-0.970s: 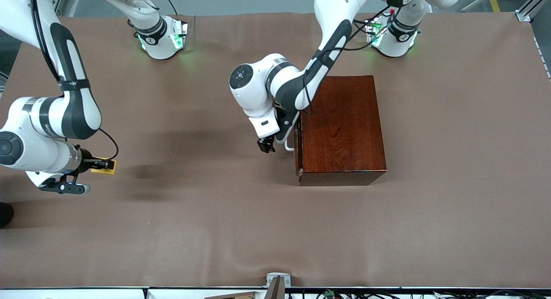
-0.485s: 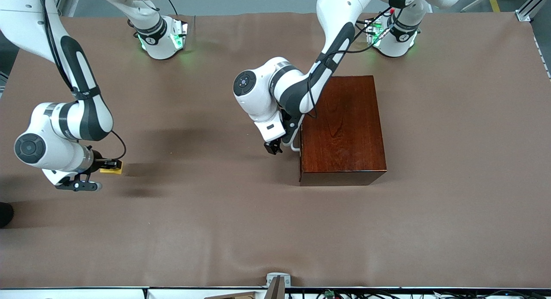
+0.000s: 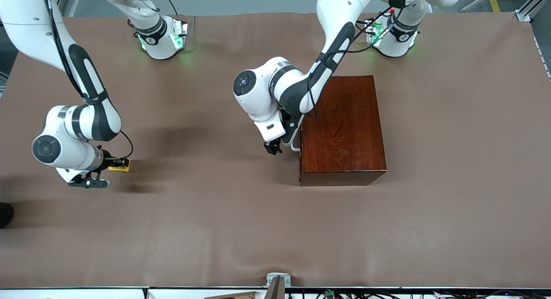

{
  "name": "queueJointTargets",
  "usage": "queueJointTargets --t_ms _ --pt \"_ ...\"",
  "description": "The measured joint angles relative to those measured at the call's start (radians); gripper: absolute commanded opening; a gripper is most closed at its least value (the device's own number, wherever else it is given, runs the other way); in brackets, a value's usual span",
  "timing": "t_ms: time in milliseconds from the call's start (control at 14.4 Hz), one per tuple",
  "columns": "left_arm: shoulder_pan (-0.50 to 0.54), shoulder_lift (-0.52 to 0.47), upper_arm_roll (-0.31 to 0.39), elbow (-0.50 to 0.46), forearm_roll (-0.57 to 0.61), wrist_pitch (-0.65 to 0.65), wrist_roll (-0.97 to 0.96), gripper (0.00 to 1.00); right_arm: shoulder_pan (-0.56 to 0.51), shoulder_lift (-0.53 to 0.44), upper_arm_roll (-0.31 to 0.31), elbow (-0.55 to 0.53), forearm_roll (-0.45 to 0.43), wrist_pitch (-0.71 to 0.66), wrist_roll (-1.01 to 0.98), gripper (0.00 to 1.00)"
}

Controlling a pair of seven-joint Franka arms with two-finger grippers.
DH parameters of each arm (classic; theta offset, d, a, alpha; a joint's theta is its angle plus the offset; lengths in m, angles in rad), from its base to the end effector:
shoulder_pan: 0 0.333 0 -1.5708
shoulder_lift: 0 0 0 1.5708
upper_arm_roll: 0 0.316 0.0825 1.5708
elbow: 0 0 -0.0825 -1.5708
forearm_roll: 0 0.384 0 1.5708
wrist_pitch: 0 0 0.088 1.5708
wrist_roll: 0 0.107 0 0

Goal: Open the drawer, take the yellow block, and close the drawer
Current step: 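Push the drawer shut with the left gripper while the right gripper holds the cube, then set the cube on the table with the right gripper while the left gripper withdraws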

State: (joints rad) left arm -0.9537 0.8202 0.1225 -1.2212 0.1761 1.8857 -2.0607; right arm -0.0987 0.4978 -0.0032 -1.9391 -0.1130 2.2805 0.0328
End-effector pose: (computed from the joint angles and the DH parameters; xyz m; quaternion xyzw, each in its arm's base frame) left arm 0.4901 -0.5522 0.2735 -0.8354 -0.5295 -0.1168 0.0898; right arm 0.6019 -0.0642 0.2129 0.9958 -0.0269 -0.0794 0.0379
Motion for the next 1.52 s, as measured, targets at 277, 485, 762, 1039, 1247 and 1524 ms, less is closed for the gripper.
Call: queueJointTargets --t_ms 277,485,762,1039,1247,1524 --pt "-0.001 -0.016 -0.016 0.017 0.000 0.066 0.000 1.00 -0.001 0.020 0.000 -0.021 -0.001 0.033 0.000 0.35" --pt "0.001 -0.072 -0.016 0.027 0.000 0.083 0.101 1.00 -0.001 0.021 0.001 -0.023 -0.002 0.034 0.000 1.00" --pt "0.036 -0.219 -0.006 0.026 0.002 -0.003 0.321 1.00 -0.001 0.028 0.004 -0.024 -0.002 0.036 0.000 1.00" --pt "0.149 -0.336 -0.004 0.009 0.002 -0.119 0.603 1.00 -0.001 0.006 0.010 -0.002 -0.002 0.015 0.000 1.00" --pt "0.234 -0.393 -0.006 -0.007 0.002 -0.138 0.761 1.00 0.002 -0.039 0.022 0.046 -0.002 -0.062 0.000 1.00" --pt "0.339 -0.462 -0.011 -0.053 -0.002 -0.158 0.933 1.00 0.012 -0.097 0.040 0.113 -0.002 -0.122 0.000 1.00"
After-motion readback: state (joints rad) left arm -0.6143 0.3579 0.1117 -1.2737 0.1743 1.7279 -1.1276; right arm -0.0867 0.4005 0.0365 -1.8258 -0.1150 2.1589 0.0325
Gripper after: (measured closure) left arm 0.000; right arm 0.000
